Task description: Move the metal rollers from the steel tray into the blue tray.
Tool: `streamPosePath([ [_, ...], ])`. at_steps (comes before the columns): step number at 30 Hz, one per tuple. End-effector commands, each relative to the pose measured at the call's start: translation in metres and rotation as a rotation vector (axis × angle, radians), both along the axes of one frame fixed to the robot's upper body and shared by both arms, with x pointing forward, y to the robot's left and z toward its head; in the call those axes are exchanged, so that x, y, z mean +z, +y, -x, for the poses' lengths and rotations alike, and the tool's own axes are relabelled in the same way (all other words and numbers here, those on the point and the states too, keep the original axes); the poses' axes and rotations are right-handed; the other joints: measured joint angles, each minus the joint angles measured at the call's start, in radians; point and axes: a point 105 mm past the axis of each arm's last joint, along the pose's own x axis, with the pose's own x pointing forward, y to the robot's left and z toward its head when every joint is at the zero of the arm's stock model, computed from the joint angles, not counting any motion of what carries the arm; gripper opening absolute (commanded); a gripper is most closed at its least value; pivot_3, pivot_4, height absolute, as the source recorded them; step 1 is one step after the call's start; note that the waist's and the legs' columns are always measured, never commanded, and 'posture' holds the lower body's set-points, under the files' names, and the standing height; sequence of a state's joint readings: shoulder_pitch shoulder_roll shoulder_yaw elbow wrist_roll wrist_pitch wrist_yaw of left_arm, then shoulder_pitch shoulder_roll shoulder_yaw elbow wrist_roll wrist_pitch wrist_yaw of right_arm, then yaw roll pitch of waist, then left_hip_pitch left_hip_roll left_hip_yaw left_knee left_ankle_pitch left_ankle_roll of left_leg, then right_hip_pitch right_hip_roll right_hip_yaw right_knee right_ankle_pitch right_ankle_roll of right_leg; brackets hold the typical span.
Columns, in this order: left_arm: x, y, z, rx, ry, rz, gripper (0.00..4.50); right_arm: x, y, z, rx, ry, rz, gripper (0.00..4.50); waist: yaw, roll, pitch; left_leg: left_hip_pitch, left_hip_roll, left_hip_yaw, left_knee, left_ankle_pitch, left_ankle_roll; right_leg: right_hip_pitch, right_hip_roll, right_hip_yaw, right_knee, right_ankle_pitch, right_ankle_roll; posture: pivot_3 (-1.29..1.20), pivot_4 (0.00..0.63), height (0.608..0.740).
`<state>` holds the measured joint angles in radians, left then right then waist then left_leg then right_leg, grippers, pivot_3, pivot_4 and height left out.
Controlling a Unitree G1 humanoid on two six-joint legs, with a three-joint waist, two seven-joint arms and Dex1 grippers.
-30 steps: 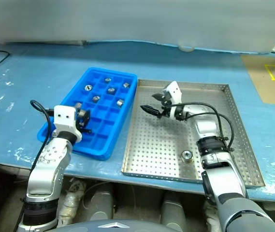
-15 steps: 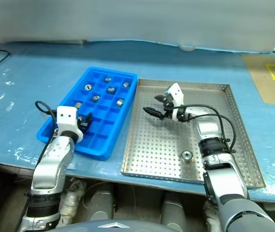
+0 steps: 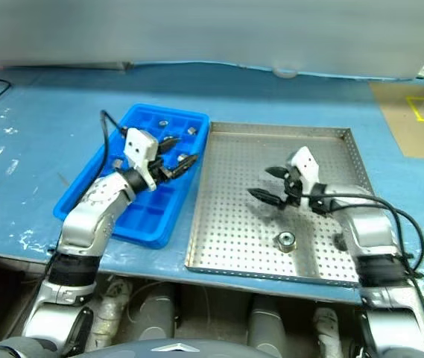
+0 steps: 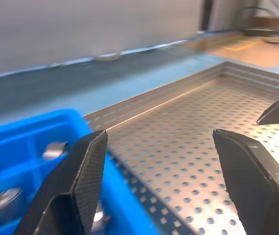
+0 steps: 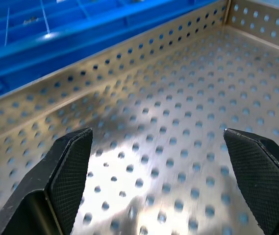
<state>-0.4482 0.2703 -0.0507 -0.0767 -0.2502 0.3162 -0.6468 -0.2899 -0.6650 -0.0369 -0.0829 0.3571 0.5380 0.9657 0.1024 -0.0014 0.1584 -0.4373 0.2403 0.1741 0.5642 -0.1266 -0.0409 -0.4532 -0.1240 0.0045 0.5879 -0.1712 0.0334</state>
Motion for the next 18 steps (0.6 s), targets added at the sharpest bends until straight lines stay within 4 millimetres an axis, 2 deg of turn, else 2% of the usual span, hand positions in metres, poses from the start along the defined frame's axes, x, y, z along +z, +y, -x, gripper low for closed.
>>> streamPosePath([
  [1, 0.011, -0.014, 0.001, -0.089, -0.078, -0.004, 3.59, 0.012, -0.006, 0.026, 0.016, -0.008, 0.031, 4.5, -0.007, 0.0, 0.0, 0.0, 0.0, 0.0, 0.0, 0.0, 0.0, 0.0, 0.0, 0.0, 0.0, 0.0, 0.0, -0.11, 0.15, 0.74],
  [6, 0.006, -0.033, 0.003, -0.164, -0.079, 0.004, 3.59, -0.003, -0.015, 0.06, 0.013, 0.089, 0.107, 4.5, -0.022, 0.0, 0.0, 0.001, 0.0, 0.001, 0.0, 0.0, 0.0, 0.0, 0.0, 0.002, 0.0, -0.002, 0.003, -0.17, 0.15, 0.74],
  [10, 0.004, -0.04, 0.003, -0.189, -0.081, 0.007, 3.59, -0.026, -0.02, 0.068, -0.002, 0.137, 0.198, 4.5, -0.047, 0.0, 0.0, 0.001, 0.0, 0.001, 0.0, 0.0, 0.0, 0.0, 0.0, 0.002, 0.0, -0.004, 0.008, -0.19, 0.15, 0.74],
  [13, 0.006, -0.038, -0.001, -0.172, -0.089, 0.009, 3.64, -0.029, -0.018, 0.066, -0.014, 0.14, 0.179, 3.86, -0.061, 0.0, 0.0, 0.001, 0.0, 0.001, 0.0, 0.0, 0.0, 0.0, 0.0, 0.002, 0.0, -0.005, 0.008, -0.19, 0.15, 0.74],
  [18, 0.008, -0.025, -0.01, -0.104, -0.098, 0.011, 3.64, -0.019, -0.009, 0.057, 0.013, 0.124, 0.119, 2.1, -0.065, 0.0, 0.0, 0.001, 0.0, 0.001, 0.0, 0.0, 0.0, 0.0, 0.0, 0.002, 0.0, -0.005, 0.008, -0.16, 0.15, 0.74],
])
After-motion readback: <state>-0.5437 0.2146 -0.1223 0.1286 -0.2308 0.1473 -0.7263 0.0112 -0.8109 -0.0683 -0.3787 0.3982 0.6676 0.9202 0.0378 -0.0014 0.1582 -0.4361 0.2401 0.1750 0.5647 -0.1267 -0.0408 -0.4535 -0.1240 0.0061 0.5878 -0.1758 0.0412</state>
